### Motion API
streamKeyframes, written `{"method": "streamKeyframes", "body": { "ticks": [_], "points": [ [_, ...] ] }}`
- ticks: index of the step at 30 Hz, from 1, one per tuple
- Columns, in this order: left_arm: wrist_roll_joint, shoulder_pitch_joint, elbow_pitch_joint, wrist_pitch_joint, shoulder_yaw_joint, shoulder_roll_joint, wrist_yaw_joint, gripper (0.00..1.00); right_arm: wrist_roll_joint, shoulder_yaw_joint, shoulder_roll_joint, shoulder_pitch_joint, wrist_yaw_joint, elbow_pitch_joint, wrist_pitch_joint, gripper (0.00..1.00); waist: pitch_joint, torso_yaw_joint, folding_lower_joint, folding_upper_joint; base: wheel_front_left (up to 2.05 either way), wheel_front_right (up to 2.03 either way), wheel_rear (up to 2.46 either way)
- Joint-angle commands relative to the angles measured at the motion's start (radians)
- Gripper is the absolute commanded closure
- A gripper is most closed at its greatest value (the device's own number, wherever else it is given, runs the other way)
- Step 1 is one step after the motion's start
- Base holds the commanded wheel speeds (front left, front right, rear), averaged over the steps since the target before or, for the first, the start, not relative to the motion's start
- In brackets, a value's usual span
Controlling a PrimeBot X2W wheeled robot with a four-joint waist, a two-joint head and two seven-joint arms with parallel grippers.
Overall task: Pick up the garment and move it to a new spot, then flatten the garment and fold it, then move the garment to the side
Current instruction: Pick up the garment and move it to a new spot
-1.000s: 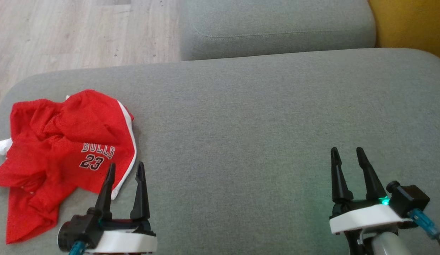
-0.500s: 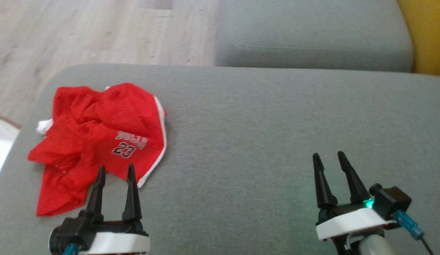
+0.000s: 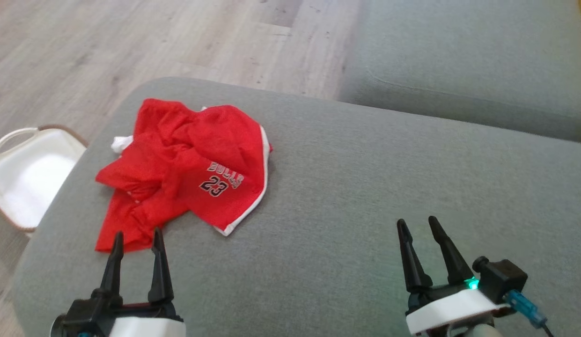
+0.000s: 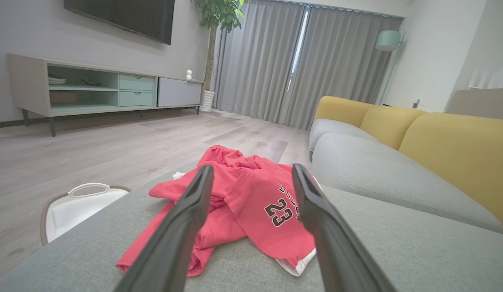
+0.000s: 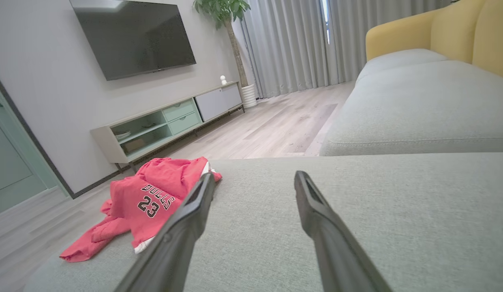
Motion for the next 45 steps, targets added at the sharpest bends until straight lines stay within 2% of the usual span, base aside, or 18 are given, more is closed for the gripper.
{"method": "streamKeyframes", "body": {
  "ticks": [1,9,18,21,24,29,34,42,45],
  "points": [
    [0.01,-0.024,-0.03,-0.006,0.036,-0.002,-0.002,0.0,0.01,0.028,-0.009,-0.031,0.008,-0.03,-0.011,0.0,-0.005,0.021,0.0001,-0.0001,0.0,0.0,0.0],
    [0.012,-0.02,-0.036,-0.006,0.051,-0.002,-0.004,0.0,0.021,0.043,-0.009,-0.033,0.008,-0.025,-0.011,0.0,-0.004,0.044,0.0001,-0.0001,0.0,0.0,0.0],
    [0.014,-0.037,-0.037,-0.006,0.077,-0.002,-0.012,0.0,0.014,0.04,-0.009,-0.046,0.008,-0.024,-0.011,0.0,0.021,0.029,0.0001,-0.0001,0.0,0.0,0.0],
    [0.029,-0.071,-0.041,-0.006,0.097,0.001,-0.025,0.0,0.007,0.036,-0.009,-0.057,0.008,-0.028,-0.011,0.0,0.043,0.021,0.0001,-0.0001,0.0,0.0,0.0],
    [0.054,-0.141,-0.036,-0.006,0.11,0.03,-0.046,0.0,-0.001,0.023,-0.009,-0.073,0.008,-0.04,-0.011,0.0,0.081,0.016,0.0001,-0.0001,0.0,0.0,0.0],
    [0.065,-0.337,0.057,-0.004,0.113,0.13,-0.067,0.0,-0.033,-0.014,-0.009,-0.114,0.008,-0.06,-0.011,0.0,0.166,0.002,0.0001,-0.0001,0.0,0.0,0.0],
    [0.045,-0.593,0.226,0.101,0.054,0.269,-0.076,0.0,-0.066,-0.057,-0.009,-0.158,0.008,-0.079,-0.011,0.0,0.257,-0.019,0.0001,-0.0001,0.0,0.0,0.0],
    [-0.174,-0.877,0.429,0.353,-0.247,0.448,-0.077,0.0,-0.101,-0.092,-0.008,-0.212,0.008,-0.105,-0.011,0.0,0.365,-0.064,0.0001,-0.0001,0.0,0.0,0.0],
    [-0.25,-0.931,0.48,0.413,-0.335,0.487,-0.077,0.0,-0.105,-0.094,-0.008,-0.225,0.008,-0.112,-0.011,0.0,0.393,-0.083,0.0001,-0.0001,0.0,0.0,0.0]
  ]
}}
